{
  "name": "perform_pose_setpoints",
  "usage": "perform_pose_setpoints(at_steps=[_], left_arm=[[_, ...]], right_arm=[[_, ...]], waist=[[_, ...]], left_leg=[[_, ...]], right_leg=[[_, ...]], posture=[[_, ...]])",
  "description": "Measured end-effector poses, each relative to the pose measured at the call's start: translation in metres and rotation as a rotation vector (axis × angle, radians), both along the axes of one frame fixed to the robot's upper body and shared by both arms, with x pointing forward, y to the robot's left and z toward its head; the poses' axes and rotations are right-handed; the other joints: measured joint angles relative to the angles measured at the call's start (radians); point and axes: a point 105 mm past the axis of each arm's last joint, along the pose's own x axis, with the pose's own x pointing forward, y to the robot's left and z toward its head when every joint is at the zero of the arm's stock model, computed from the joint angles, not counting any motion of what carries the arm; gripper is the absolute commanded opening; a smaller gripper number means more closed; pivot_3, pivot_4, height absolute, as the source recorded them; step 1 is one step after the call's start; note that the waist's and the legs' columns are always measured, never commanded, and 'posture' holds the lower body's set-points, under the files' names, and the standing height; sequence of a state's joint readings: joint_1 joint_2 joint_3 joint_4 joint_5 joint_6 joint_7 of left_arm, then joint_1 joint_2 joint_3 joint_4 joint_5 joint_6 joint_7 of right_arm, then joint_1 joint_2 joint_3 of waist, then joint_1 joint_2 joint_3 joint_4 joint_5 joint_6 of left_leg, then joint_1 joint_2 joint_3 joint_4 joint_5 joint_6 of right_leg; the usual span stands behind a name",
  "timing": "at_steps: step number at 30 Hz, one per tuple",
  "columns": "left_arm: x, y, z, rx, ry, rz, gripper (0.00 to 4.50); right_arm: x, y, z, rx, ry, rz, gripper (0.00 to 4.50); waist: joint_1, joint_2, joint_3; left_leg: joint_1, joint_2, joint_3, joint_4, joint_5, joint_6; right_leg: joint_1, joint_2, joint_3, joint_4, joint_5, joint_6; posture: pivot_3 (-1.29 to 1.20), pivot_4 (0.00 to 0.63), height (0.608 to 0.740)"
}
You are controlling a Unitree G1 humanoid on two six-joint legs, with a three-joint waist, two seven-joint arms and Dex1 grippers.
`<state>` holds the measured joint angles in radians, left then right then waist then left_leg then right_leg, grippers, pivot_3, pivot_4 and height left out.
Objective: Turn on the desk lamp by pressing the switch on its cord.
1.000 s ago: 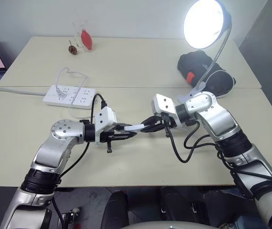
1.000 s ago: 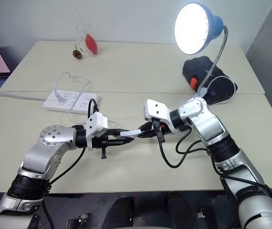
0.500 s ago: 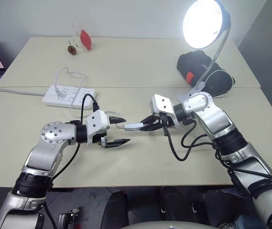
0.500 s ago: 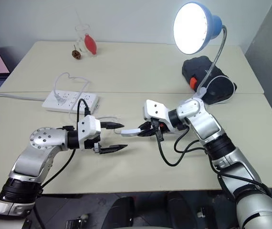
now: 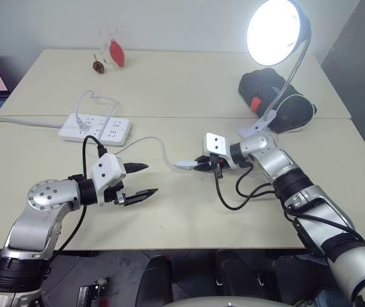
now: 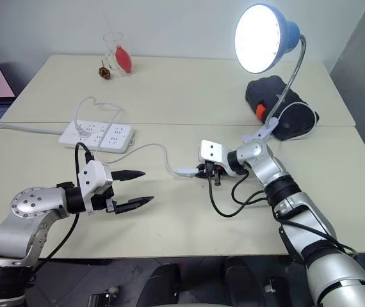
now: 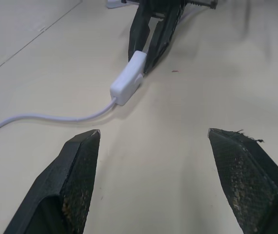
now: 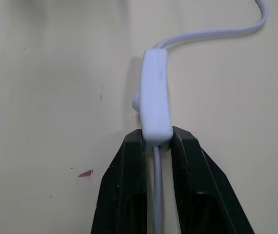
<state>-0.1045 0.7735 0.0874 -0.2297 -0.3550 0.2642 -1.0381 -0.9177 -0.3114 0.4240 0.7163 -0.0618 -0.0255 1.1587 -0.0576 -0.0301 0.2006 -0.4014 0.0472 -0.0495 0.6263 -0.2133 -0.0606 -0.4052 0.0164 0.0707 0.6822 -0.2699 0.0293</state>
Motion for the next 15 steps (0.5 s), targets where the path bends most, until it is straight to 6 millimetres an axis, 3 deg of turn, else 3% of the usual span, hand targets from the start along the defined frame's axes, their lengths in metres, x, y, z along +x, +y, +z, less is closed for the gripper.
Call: perform_pose_setpoints(at_steps=[6, 10, 15], left_arm=[[0.005, 0.004, -0.003, -0.009, 0.027, 0.072, 3.68], [0.012, 0.005, 0.006, -0.043, -0.007, 0.145, 3.68], [0.012, 0.014, 0.017, -0.047, -0.042, 0.214, 3.68]], right_arm=[[0.002, -0.013, 0.0, -0.01, 0.012, -0.025, 2.69], [-0.002, -0.036, 0.012, -0.001, -0.04, -0.064, 3.62], [-0.029, -0.064, 0.031, 0.033, -0.062, -0.076, 3.75]], waist=[[0.001, 0.0, 0.0], [0.007, 0.0, 0.0], [0.007, 0.0, 0.0]], left_leg=[[-0.001, 0.0, 0.0, 0.0, 0.0, 0.0], [-0.002, 0.0, 0.0, 0.0, 0.0, 0.0], [-0.002, 0.0, 0.0, 0.0, 0.0, 0.0]], right_leg=[[0.0, 0.0, 0.0, 0.0, 0.0, 0.0], [0.0, 0.0, 0.0, -0.001, 0.0, 0.0], [-0.001, 0.0, 0.0, -0.001, 0.0, 0.0]], posture=[[0.0, 0.15, 0.74], [0.0, 0.15, 0.74], [0.0, 0.15, 0.74]])
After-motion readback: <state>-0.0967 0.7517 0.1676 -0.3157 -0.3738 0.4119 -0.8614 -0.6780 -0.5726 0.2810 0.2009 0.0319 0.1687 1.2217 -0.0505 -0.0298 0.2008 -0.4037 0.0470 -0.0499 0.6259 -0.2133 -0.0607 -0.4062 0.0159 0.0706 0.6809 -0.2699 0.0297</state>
